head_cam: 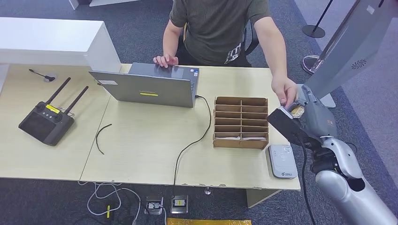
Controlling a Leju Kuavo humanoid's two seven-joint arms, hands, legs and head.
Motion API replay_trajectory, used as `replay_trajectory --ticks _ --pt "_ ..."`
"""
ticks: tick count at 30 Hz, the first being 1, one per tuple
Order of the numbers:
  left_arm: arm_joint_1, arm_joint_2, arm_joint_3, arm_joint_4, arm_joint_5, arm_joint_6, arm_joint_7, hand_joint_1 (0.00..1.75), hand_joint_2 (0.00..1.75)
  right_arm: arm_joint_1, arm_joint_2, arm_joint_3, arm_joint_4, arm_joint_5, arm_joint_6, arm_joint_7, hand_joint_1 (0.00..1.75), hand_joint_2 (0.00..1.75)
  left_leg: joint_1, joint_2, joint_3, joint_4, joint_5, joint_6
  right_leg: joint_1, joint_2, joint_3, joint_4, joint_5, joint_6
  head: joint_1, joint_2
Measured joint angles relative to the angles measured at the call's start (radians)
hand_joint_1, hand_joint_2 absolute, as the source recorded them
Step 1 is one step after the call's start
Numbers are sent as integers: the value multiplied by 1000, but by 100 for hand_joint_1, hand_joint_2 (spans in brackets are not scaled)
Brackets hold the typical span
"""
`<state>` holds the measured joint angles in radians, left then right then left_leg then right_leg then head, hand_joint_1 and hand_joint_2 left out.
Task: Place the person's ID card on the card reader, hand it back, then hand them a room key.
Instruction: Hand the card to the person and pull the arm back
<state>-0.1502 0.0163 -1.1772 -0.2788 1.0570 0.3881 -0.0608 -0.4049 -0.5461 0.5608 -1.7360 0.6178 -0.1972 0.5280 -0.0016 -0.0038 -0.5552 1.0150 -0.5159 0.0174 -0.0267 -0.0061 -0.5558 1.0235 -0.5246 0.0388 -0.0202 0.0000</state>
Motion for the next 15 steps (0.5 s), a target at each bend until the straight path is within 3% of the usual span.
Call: replay_trajectory --ticks 4,5,8,9,15 --pt "0 -1 1 1 -6 1 0 0 0 1 3 0 14 26 -12 15 145 175 0 0 0 0 0 0 0 0 0 0 0 0 0 0" --pt "0 -1 1 2 -8 1 0 0 0 1 4 0 17 31 -15 17 109 175 0 0 0 0 0 0 0 0 0 0 0 0 0 0" --pt "-1 -3 1 3 -10 2 0 0 0 2 6 0 23 36 -20 20 0 44 0 0 0 0 0 -1 0 0 0 0 -1 -1 0 0" --pt "-1 -3 1 3 -10 3 0 0 0 3 7 0 25 37 -20 21 0 0 0 0 0 0 -1 -1 0 0 0 0 -1 -1 0 0" --pt "-2 -6 7 4 -11 4 0 0 0 4 9 2 35 43 -22 24 0 0 0 0 0 0 -1 -1 0 1 -1 0 -1 -1 0 0"
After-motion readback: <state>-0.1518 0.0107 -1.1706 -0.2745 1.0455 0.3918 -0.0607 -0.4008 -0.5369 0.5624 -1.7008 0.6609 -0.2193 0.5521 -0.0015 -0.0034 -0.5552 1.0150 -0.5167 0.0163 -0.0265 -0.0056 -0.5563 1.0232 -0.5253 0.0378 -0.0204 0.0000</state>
